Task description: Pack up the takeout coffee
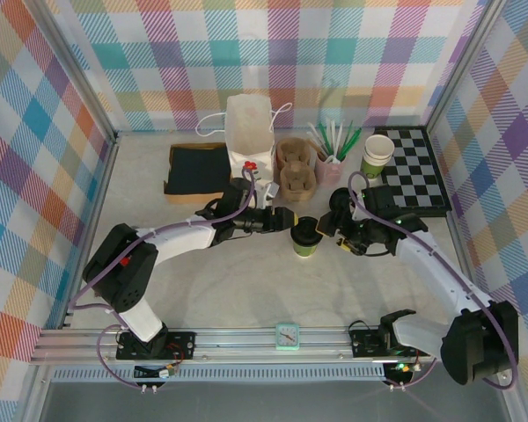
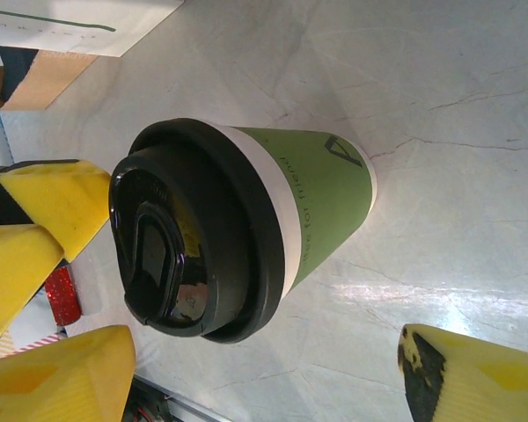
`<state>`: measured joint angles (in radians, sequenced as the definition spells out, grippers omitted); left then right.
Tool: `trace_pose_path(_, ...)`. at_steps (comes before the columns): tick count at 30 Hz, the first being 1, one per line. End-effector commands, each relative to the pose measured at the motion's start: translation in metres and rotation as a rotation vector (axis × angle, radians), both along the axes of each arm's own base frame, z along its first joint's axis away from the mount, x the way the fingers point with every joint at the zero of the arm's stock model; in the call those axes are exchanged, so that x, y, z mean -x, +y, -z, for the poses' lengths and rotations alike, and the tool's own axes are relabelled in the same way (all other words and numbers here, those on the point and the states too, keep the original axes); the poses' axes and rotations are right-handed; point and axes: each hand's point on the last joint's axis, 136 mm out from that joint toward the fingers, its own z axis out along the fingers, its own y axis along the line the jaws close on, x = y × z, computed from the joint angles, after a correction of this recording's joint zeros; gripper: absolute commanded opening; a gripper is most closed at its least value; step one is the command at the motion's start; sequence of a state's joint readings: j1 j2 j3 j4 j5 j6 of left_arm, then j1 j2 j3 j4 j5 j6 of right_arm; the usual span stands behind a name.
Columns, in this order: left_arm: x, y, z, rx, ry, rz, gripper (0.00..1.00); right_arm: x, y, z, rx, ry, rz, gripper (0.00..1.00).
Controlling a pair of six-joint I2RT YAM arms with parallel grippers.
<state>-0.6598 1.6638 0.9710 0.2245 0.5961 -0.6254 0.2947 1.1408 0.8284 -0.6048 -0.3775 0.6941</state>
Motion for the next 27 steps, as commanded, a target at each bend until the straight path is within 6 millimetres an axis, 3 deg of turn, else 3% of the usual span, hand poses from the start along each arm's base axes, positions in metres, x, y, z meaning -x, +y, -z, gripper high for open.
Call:
trace_pose_path(1, 0.000, -0.007, -0.002, -0.005, -0.015, 0.025, 0.55, -0.002, 0.004, 0.002, -0.025, -0.001, -0.005, 0.76)
trace_pose_path(15, 0.006, -0.017, 0.009, -0.021, 0.000, 0.048, 0.55, -0.006, 0.006, 0.015, -0.029, 0.019, 0.002, 0.65)
trace_pose_path(27, 0.009, -0.013, 0.023, -0.055, 0.013, 0.048, 0.54, -0.006, 0.001, 0.031, -0.006, 0.040, 0.026, 0.57)
